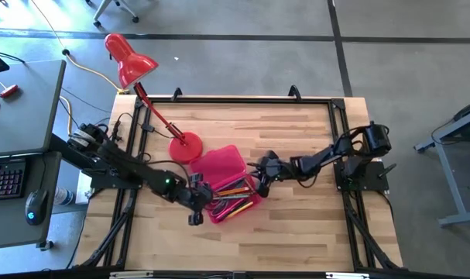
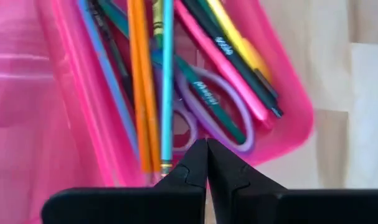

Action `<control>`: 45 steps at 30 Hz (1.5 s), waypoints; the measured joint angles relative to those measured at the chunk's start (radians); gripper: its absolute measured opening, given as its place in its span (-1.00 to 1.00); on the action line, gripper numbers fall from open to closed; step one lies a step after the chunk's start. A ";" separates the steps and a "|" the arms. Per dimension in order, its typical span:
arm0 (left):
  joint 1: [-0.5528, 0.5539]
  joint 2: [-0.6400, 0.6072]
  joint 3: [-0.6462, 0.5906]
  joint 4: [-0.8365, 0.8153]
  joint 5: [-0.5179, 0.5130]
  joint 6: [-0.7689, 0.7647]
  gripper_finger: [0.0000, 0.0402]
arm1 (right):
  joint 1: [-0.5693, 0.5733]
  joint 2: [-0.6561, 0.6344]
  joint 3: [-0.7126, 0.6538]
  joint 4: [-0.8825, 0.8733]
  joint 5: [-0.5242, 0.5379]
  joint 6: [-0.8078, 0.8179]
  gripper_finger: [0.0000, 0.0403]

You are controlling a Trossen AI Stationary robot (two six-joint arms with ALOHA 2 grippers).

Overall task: Pick & place school supplies into a supply box
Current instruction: Close the pink supply box

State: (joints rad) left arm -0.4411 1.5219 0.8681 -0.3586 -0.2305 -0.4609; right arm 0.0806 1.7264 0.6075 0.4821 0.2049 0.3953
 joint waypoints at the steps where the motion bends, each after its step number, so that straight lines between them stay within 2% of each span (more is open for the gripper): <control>1: -0.002 0.000 0.001 0.000 0.001 -0.004 -0.80 | 0.003 0.000 0.000 -0.017 0.007 0.015 -1.00; 7: -0.041 -0.001 0.002 -0.065 -0.013 -0.067 -0.80 | 0.062 0.000 0.000 -0.060 -0.059 0.142 -1.00; 16: -0.113 -0.001 0.002 -0.034 -0.053 -0.120 -0.80 | 0.199 0.001 0.000 -0.021 -0.059 0.168 -1.00; 22: -0.116 -0.001 0.002 -0.034 -0.053 -0.123 -0.80 | 0.242 0.001 0.000 0.005 -0.106 0.147 -1.00; 24: -0.116 -0.001 0.002 -0.034 -0.053 -0.123 -0.80 | 0.239 0.001 0.000 0.000 -0.095 0.119 -1.00; 26: -0.116 -0.001 0.002 -0.029 -0.053 -0.122 -0.80 | 0.230 0.001 0.000 -0.012 -0.028 0.116 -1.00; 31: -0.116 -0.001 0.002 0.066 0.006 -0.087 -0.80 | 0.170 0.001 0.000 -0.106 0.231 0.165 -1.00; 34: -0.116 -0.001 0.002 0.169 0.083 0.001 -0.80 | 0.097 0.001 0.000 -0.146 0.290 0.172 -1.00; 38: -0.116 -0.001 0.003 0.245 0.211 0.068 -0.80 | -0.033 0.001 0.000 -0.142 0.225 0.140 -1.00; 45: -0.116 0.072 -0.013 0.262 0.290 0.088 -0.80 | -0.267 0.020 0.000 -0.076 0.000 0.005 -1.00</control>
State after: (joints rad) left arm -0.5568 1.5936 0.8549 -0.0962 0.0596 -0.3729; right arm -0.1861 1.7466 0.6075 0.4060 0.2046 0.4002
